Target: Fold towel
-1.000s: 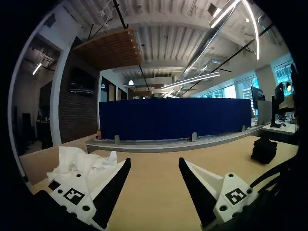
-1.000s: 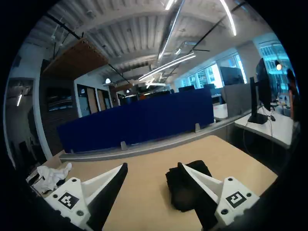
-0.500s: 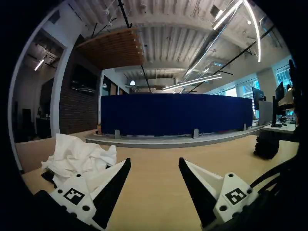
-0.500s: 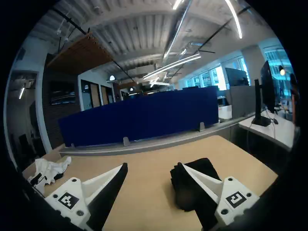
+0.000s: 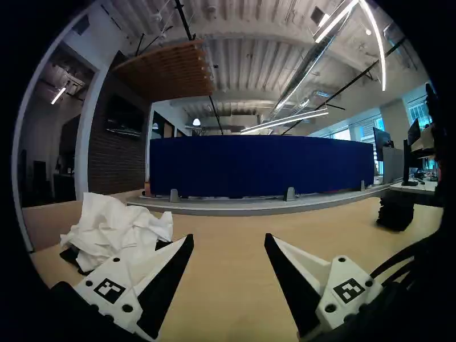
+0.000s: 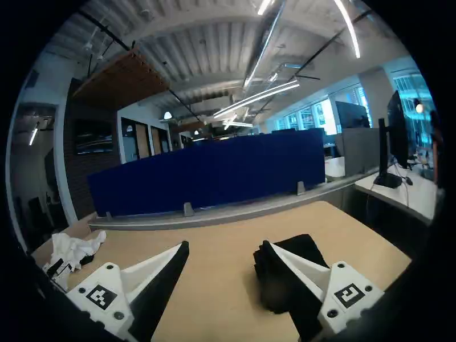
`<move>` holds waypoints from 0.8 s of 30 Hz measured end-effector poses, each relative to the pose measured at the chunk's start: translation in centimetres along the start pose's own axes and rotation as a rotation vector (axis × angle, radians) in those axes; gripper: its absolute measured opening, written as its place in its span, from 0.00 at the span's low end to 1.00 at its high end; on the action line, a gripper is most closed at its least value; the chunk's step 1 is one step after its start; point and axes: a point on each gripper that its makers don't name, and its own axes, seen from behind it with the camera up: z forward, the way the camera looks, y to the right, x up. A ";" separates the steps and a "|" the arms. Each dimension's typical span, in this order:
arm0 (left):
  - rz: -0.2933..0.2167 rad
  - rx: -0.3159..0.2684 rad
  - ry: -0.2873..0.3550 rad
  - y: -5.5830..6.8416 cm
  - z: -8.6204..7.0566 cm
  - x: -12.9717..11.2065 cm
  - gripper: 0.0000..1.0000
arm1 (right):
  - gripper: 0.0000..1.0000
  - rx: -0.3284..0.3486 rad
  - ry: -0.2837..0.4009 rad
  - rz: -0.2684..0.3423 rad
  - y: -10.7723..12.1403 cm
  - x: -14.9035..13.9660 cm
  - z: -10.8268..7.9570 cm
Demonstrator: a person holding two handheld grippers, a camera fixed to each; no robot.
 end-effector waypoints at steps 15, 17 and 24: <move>0.000 -0.014 -0.033 0.1 0.4 -1.0 0.92 | 1.00 0.021 0.018 0.016 0.6 0.9 -0.6; 0.000 -0.013 -0.033 0.1 0.4 -1.0 0.92 | 1.00 0.029 0.021 0.007 0.4 1.0 -0.6; 0.002 -0.013 -0.033 0.1 0.4 -1.0 0.93 | 1.00 0.066 0.058 -0.031 -0.4 2.2 -0.7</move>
